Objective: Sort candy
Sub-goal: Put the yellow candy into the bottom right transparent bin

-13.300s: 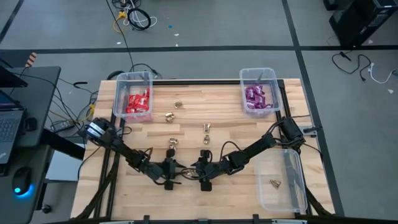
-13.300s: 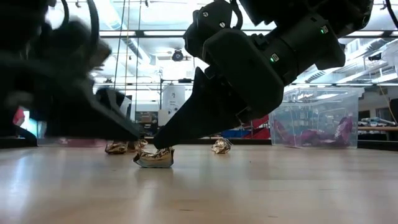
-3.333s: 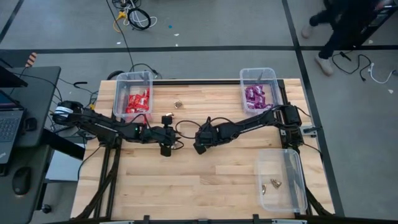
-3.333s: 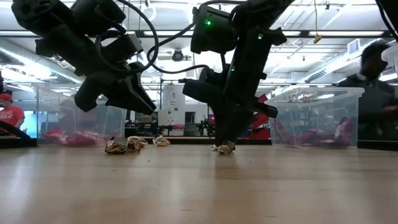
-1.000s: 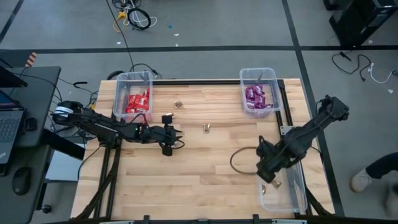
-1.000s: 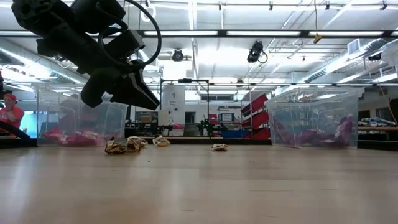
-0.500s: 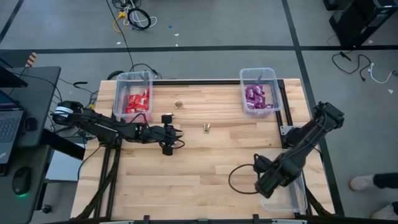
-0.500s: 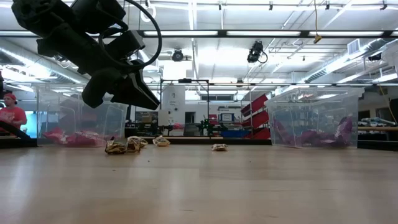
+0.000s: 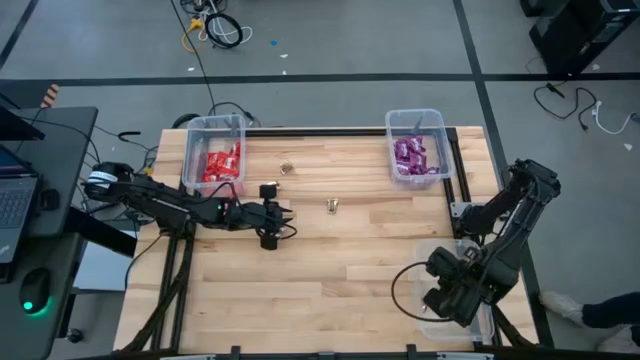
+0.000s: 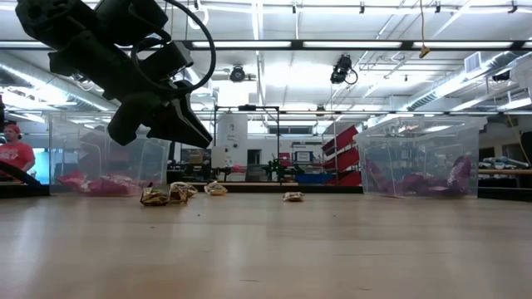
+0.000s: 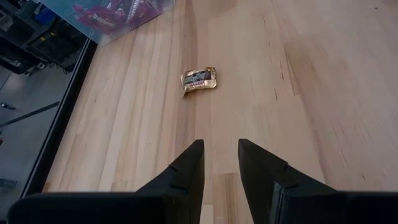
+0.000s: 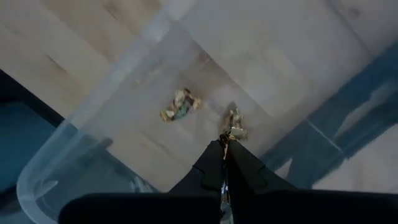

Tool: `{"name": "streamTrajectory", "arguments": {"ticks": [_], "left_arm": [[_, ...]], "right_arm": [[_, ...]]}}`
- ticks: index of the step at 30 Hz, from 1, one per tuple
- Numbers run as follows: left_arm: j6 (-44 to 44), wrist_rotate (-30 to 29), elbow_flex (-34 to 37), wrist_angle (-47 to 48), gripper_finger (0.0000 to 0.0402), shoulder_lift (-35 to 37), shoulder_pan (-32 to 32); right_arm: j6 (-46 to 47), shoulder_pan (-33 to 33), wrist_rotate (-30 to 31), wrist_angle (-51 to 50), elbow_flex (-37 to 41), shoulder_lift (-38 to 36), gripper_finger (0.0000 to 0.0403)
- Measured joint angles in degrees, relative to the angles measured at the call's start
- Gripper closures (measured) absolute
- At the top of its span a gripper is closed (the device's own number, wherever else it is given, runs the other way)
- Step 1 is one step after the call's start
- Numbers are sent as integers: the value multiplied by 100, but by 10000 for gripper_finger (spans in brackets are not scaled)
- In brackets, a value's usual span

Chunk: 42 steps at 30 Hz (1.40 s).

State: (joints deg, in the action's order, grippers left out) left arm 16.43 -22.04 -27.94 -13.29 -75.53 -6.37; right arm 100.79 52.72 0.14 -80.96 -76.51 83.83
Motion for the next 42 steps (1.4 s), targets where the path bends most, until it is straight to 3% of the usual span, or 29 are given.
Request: {"name": "streamTrajectory", "arguments": {"ticks": [15,24,35,39,42], "left_arm": [[2,2,0,-279,300,0,0],[128,94,0,-467,300,0,0],[131,122,0,-491,300,0,0],[131,122,0,-512,300,0,0],[131,122,0,-515,300,0,0]], "right_arm": [[-176,-28,834,21,0,4,402],[-944,-496,1435,1032,0,7,402],[-1050,-978,-729,194,2,-285,403],[-808,-940,-820,-504,2,-337,403],[-796,-928,-820,-468,177,-343,403]]}}
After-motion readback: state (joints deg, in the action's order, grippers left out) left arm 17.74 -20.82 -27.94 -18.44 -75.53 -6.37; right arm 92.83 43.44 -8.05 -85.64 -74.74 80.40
